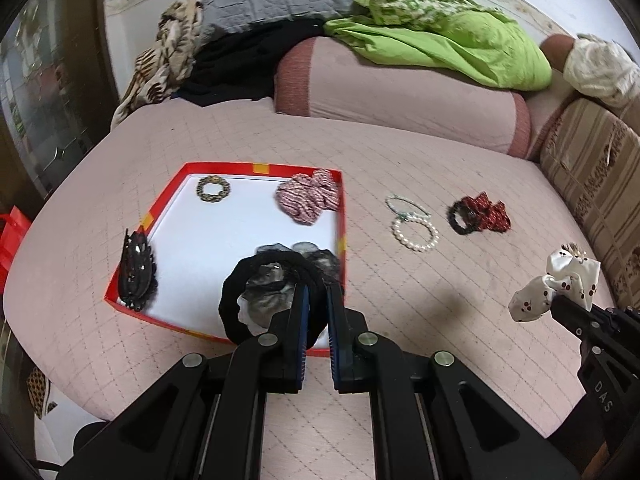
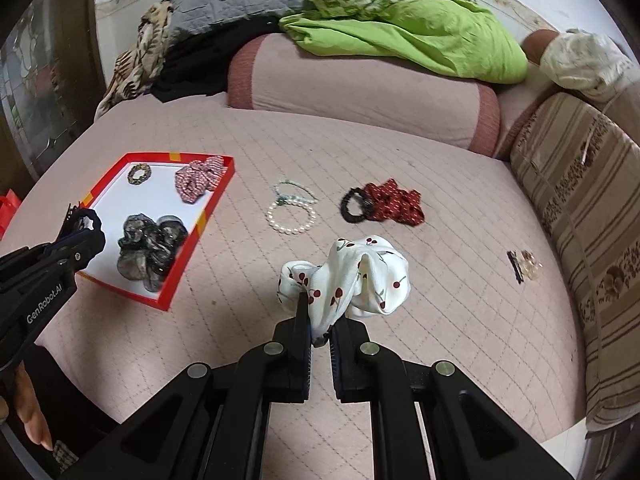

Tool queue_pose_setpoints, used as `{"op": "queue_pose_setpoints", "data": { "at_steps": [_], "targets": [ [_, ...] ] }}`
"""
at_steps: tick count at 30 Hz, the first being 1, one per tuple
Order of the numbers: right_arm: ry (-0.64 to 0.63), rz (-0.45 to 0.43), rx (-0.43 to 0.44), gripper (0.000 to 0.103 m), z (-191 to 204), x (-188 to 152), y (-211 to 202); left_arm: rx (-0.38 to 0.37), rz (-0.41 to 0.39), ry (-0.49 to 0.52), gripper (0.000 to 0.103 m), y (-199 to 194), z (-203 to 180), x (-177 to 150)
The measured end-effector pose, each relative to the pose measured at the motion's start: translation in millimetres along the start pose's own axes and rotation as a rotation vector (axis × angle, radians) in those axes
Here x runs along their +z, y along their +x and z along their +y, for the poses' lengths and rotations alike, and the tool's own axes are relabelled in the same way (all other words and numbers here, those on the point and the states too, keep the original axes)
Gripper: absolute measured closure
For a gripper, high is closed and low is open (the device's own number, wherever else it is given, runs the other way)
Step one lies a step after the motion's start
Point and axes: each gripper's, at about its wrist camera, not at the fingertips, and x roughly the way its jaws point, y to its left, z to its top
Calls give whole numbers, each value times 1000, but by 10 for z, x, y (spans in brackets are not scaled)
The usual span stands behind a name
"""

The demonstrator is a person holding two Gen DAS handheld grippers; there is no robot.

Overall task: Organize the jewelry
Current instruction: 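Carry the black hair tie and white scrunchie toward the tray, then lower both tools over the tray and open them to drop the items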

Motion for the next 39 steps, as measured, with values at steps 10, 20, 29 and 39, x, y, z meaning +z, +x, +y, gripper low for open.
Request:
{"op": "queue_pose_setpoints", "data": {
  "at_steps": [10,20,29,39],
  "targets": [
    [-76,-25,57,94,511,334,42,26,-25,-56,94,70,459,204],
    [-151,-77,164,94,1092,668,175,83,-30,-89,94,349,1034,519],
    [-167,-70,256,94,1466,930,551,105,-7,-116,94,793,1416,828],
    [-192,-26,284,94,1787,1069,1132,130,39,-110,94,1335,1619,936]
  ]
}}
